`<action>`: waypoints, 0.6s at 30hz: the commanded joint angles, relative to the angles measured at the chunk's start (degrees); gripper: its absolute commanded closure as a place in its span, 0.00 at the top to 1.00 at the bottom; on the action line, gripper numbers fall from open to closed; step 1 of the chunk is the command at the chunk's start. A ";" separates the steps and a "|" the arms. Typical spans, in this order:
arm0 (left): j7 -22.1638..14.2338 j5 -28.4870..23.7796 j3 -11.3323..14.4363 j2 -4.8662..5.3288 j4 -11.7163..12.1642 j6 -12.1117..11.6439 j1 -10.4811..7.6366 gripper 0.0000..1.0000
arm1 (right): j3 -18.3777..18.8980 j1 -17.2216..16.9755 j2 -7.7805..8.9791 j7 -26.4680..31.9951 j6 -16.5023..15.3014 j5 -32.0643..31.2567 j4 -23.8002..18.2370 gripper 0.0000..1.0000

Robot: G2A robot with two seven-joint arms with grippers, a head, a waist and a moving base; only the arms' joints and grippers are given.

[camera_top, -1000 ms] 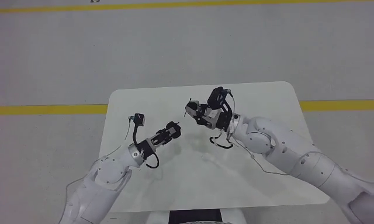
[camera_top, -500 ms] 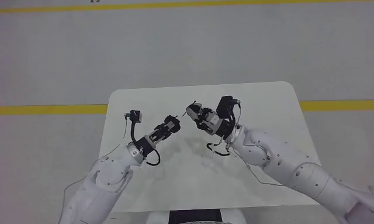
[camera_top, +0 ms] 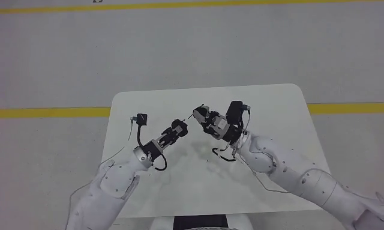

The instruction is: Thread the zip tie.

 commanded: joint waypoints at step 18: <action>0.00 0.00 0.00 0.00 0.00 0.00 0.00 0.00 | 0.68 -1.58 -2.57 -1.19 -0.24 -1.56 2.20 0.00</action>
